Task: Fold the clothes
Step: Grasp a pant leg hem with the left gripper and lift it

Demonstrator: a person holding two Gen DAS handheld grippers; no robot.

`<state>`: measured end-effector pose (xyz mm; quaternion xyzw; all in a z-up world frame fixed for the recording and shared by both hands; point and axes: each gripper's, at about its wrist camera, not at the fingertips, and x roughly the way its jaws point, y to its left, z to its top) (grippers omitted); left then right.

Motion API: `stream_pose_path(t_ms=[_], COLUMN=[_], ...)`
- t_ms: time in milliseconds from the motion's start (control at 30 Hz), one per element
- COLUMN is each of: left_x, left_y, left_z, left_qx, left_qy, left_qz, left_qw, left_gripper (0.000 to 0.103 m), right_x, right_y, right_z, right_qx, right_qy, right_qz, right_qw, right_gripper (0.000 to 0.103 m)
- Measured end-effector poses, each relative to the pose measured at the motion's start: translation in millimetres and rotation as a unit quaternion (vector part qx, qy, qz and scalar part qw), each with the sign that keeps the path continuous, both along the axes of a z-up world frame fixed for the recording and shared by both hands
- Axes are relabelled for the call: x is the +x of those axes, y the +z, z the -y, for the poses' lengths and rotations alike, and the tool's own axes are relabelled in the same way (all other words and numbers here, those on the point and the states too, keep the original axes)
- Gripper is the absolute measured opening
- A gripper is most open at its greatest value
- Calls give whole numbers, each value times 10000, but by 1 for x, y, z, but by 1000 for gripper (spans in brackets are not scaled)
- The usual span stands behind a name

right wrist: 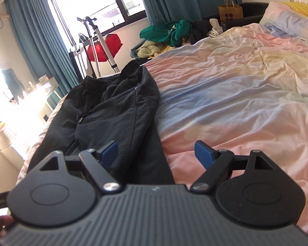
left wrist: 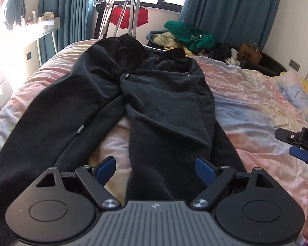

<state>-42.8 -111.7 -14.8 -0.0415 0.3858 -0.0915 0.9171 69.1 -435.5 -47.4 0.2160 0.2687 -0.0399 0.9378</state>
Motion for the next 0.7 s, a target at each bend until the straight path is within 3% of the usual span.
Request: stream_pose_path(t_ms=[133,367,533,667,700], left_x=[-32,-75,-68,-57,-57], left_y=[-20,-64,-84,-97,-100], left_z=[51,131,144,148,149], left_qx=[-38,377,450,810,905], left_qy=[-624,-1330,-1402,-1600,-1670], left_qz=[-257,-446,-669,-790,-743], left_qw=[9977,9894,9868,9806,9790], left_gripper=[78,69,67,65,60], right_x=[-10,-7,-7,-7,-7], right_y=[-8,-25,-31,-30,-29], right_z=[30,51,59,59,57], right_qx=[276,463,623,633,593], right_qy=[-529,-642,-658,-614,-608], right_qz=[57,-33,-24,50,67], right_qw=[9982,9969,9959,9961,9964], right_gripper=[83,83,83,83,83])
